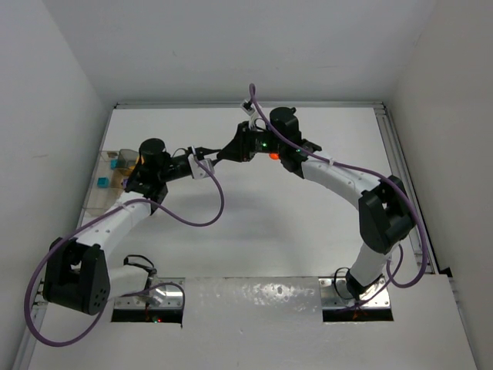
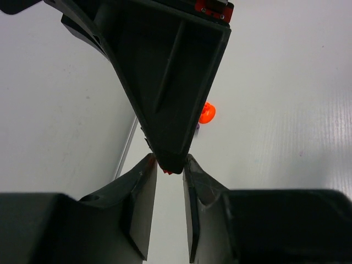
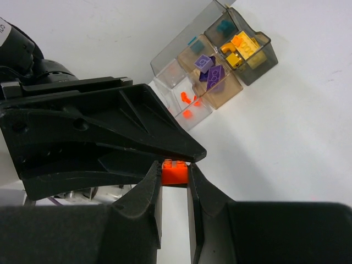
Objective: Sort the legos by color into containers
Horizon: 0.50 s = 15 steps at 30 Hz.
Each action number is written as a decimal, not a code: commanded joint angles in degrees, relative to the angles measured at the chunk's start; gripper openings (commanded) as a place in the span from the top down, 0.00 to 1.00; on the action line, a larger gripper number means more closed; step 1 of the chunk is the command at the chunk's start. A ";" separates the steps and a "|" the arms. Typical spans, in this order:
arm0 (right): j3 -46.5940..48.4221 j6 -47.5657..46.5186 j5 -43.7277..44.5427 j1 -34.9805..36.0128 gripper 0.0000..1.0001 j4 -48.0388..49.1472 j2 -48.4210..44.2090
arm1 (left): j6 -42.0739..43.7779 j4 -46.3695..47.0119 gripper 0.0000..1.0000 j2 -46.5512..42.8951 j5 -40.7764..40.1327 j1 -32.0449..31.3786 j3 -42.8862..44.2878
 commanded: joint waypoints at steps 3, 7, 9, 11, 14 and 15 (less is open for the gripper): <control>0.73 -0.51 -2.15 -0.12 1.00 1.16 -0.95 | 2.51 -0.92 0.84 -2.96 4.01 -0.62 1.29; 0.82 -0.77 -2.14 -0.03 1.00 0.90 -0.78 | 0.77 -0.31 0.94 -3.66 3.57 -0.61 1.03; 0.82 -0.77 -2.32 -0.12 1.00 0.55 -0.60 | -1.95 2.67 0.98 -3.75 1.99 -0.70 0.59; 0.90 -1.21 -2.23 -0.12 0.99 -0.06 -0.60 | -3.37 3.03 1.00 -3.84 1.20 -0.61 0.59; 0.99 -1.65 -2.15 -0.29 0.89 -1.38 -0.60 | -5.30 2.42 1.00 -3.75 -0.37 -0.53 0.85; 0.91 -1.56 -1.97 -0.38 0.82 -2.08 -0.60 | -5.65 1.98 1.00 -3.49 -0.73 -0.61 0.85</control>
